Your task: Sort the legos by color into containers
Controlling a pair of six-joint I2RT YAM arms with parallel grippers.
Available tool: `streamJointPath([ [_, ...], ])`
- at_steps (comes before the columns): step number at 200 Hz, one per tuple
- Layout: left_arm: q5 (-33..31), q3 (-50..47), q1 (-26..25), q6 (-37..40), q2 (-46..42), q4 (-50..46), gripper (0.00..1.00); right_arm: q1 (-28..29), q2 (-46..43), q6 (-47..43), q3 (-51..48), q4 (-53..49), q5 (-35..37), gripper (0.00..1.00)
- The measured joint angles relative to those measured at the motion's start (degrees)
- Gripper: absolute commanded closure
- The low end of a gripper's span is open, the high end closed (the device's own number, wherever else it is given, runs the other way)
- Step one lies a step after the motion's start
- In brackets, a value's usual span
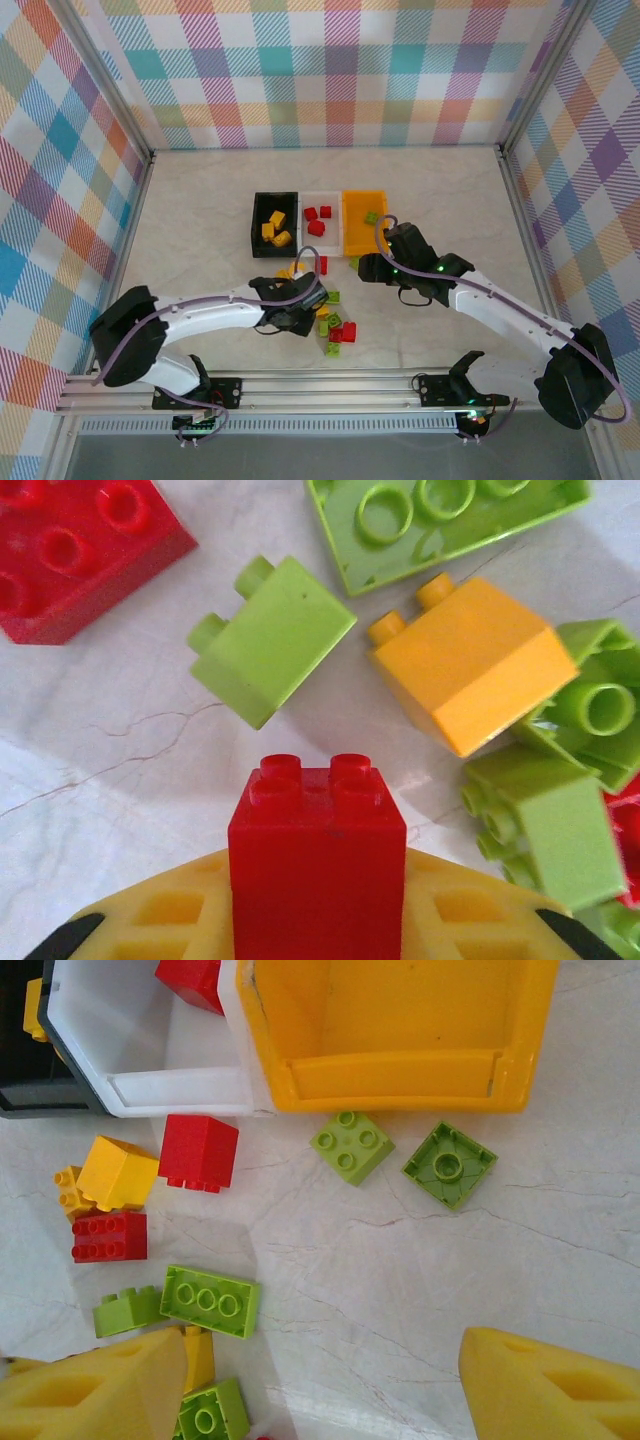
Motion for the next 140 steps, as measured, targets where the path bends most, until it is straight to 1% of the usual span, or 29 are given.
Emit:
streamJointPath([
  [28, -1.6, 5.4, 1.7, 0.8, -4.5, -2.4, 0.68, 0.0, 0.0, 0.0, 0.0, 0.0, 0.0, 0.27],
  [41, -2.0, 9.7, 4.3, 1.8, -5.1, -2.5, 0.68, 0.0, 0.0, 0.0, 0.0, 0.0, 0.0, 0.27],
  [55, -2.6, 15.3, 8.4, 3.1, -3.6, -2.2, 0.69, 0.0, 0.0, 0.0, 0.0, 0.0, 0.0, 0.27],
  [73, -3.0, 23.2, 13.7, 4.7, 1.9, -0.7, 0.71, 0.0, 0.0, 0.0, 0.0, 0.0, 0.0, 0.27],
  [94, -3.4, 30.8, 17.9, 5.9, 10.9, 1.6, 0.73, 0.0, 0.0, 0.0, 0.0, -0.2, 0.0, 0.27],
  [123, -3.4, 38.7, 21.4, 6.4, 23.8, 2.5, 0.73, 0.0, 0.0, 0.2, 0.0, -0.7, 0.2, 0.27],
  [140, -3.4, 42.1, 22.5, 6.4, 29.6, 2.2, 0.7, 0.0, -0.1, 0.3, -0.3, -0.8, 0.2, 0.27],
])
